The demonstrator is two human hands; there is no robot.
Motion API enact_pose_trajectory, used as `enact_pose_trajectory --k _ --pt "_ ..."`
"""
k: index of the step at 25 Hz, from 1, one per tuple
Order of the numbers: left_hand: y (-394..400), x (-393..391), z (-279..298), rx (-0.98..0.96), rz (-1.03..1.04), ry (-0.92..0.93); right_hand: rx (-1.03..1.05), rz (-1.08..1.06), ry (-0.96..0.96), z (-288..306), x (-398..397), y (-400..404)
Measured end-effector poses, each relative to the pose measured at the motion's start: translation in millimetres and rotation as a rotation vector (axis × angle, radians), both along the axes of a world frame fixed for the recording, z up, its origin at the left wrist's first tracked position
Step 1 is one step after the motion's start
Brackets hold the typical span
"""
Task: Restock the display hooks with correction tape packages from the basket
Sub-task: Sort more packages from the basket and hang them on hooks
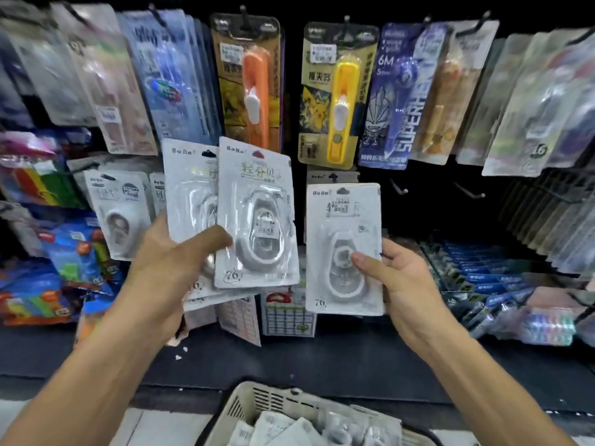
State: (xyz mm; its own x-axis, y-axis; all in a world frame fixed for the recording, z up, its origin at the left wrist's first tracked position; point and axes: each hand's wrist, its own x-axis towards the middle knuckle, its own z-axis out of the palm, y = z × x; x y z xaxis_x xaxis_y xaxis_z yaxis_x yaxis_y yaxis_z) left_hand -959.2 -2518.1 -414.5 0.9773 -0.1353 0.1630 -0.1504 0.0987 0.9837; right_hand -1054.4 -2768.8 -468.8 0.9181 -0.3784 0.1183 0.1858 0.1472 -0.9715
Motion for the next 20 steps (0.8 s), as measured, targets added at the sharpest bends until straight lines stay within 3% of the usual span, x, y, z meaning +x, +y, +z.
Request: enact_pose_trajectory --k 3,7,16,20 --pt "-12.2 3.7 3.2 0.001 -0.052 -0.015 -0.075 -0.128 0.063 14.8 22.5 4.3" --pt "-24.1 6.1 0.6 -0.002 -0.099 -0.008 -0.107 -0.307 -0.055 3.2 21.4 8.7" --pt "-29.4 9.6 -7.6 -0.074 -0.106 0.097 -0.307 -0.295 0.014 12.4 24.6 5.1" --pt "-24.9 9.4 -7.5 -0.096 -0.091 0.102 -0.279 -0.353 0.17 2.3 26.3 4.9"
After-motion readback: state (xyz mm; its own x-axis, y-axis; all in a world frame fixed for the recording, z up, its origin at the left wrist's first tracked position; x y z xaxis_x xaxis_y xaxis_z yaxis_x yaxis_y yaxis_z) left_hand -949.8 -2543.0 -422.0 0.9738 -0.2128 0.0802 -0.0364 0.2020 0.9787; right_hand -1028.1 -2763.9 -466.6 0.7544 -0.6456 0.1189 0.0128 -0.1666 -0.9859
